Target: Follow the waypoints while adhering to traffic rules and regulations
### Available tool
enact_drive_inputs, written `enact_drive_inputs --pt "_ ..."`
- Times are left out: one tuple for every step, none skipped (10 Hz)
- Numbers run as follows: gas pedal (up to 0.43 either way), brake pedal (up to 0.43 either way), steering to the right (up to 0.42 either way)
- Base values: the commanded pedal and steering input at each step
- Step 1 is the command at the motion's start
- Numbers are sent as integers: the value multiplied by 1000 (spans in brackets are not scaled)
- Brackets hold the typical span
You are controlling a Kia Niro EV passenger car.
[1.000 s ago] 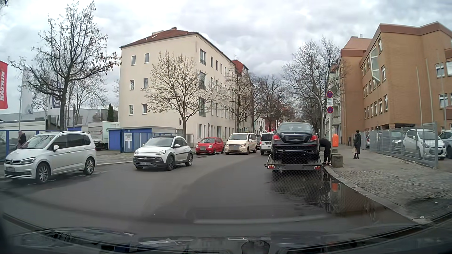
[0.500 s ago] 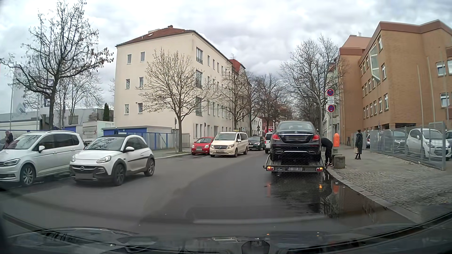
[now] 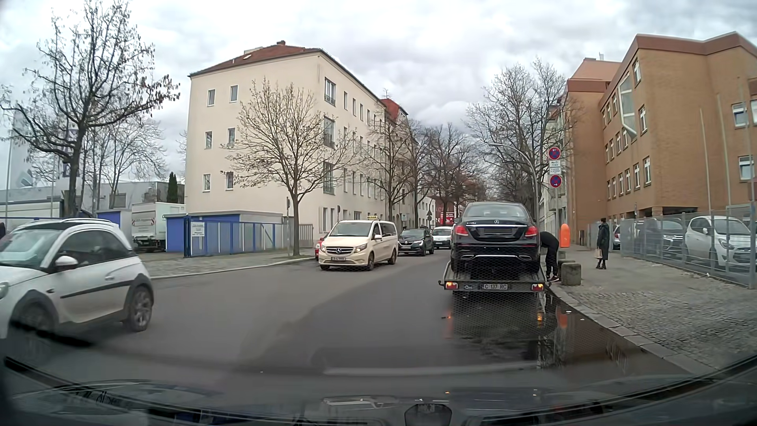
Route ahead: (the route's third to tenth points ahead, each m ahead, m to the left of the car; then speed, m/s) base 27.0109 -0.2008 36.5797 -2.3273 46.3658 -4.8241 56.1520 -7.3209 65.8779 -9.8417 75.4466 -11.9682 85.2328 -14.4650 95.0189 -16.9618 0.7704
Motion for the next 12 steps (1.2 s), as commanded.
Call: enact_drive_inputs --pt "0 165 55" --pt "0 165 55" --pt "0 165 55" --pt "0 159 55" --pt "0 152 55" --pt "0 146 55" --pt "0 134 55" --pt "0 128 55" --pt "0 128 55" --pt "0 128 55" --pt "0 134 55" --pt "0 128 54"
